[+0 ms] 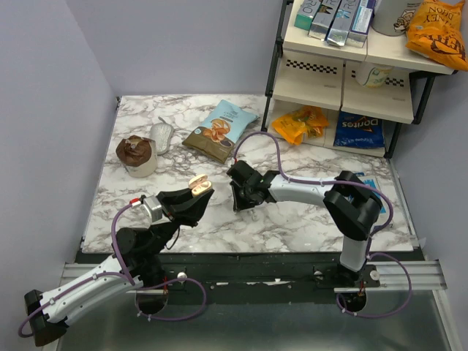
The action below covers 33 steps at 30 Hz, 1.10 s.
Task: Insert the wireless bluetooth earbuds into the charging case
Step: Pick up the earbud from the center of the board, then place the earbud in the charging case.
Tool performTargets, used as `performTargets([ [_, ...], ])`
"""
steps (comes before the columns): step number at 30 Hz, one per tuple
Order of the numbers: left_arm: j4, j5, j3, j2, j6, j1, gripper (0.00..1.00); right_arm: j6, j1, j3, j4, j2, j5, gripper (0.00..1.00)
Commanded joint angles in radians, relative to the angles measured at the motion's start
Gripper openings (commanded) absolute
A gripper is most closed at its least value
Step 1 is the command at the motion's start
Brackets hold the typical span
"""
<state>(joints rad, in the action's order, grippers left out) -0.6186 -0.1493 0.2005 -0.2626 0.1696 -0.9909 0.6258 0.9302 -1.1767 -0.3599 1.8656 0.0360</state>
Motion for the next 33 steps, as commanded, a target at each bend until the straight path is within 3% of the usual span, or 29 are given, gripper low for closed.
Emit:
performTargets([
  [1,-0.004,-0.016,-0.009,0.011,0.005,-0.006,0.00,-0.003,0.004,0.031,0.007,-0.054,0.047,0.02],
  [11,-0.027,-0.024,0.004,-0.020,-0.005,-0.006,0.00,-0.156,0.005,0.127,0.035,-0.449,0.295,0.01],
  [18,-0.147,0.002,0.043,-0.183,-0.039,-0.006,0.00,-0.371,0.006,0.121,0.084,-0.753,0.363,0.01],
  [23,-0.286,0.056,0.114,-0.340,-0.110,-0.005,0.00,-0.498,0.009,0.088,0.116,-0.879,0.334,0.01],
  [29,-0.469,0.181,0.186,-0.539,-0.202,-0.002,0.00,-0.598,0.016,0.115,0.213,-1.025,0.193,0.01],
  [33,-0.570,0.296,0.249,-0.688,-0.168,0.041,0.00,-0.615,0.024,0.123,0.265,-1.074,0.139,0.01],
])
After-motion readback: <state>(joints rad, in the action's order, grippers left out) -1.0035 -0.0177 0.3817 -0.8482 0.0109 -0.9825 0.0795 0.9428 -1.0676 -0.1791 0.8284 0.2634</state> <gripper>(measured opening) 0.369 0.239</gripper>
